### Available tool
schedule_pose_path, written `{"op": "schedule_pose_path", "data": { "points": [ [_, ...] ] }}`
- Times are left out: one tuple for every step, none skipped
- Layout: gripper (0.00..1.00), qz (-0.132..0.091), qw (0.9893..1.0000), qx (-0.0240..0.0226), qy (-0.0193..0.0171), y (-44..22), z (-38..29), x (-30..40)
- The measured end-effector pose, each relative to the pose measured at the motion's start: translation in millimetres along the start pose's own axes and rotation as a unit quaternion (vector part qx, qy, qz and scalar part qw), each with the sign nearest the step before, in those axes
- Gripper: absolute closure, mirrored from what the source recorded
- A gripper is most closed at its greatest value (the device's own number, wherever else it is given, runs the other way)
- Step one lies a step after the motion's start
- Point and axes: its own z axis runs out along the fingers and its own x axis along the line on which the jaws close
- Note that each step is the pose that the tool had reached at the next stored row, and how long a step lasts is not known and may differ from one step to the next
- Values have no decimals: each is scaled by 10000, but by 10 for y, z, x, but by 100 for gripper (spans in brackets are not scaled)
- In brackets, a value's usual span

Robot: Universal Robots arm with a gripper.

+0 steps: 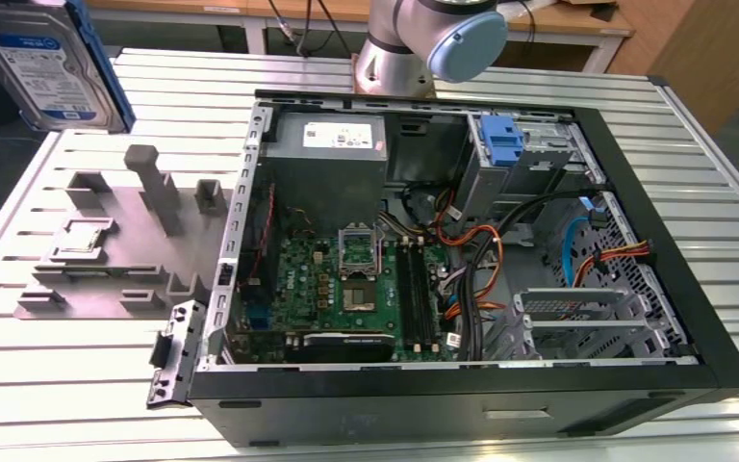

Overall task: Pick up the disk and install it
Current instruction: 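Pick up the disk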

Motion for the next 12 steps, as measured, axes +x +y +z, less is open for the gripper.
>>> {"op": "schedule_pose_path", "data": {
  "points": [
    [63,0,10000,0,0,0,-4,0],
    [63,0,10000,0,0,0,-7,0],
    [63,0,10000,1,0,0,-9,0],
    [63,0,10000,1,0,0,-12,-1],
    [63,0,10000,0,0,0,-15,-1],
    [63,0,10000,0,0,1,-17,-1],
    [63,0,10000,1,0,0,-19,-1],
    [63,0,10000,0,0,1,-21,-1],
    [63,0,10000,0,0,1,-23,-1],
    [63,0,10000,0,0,1,-25,-1],
    [63,0,10000,0,0,1,-27,-1],
    [63,0,10000,0,0,1,-28,-1]
  ]
}}
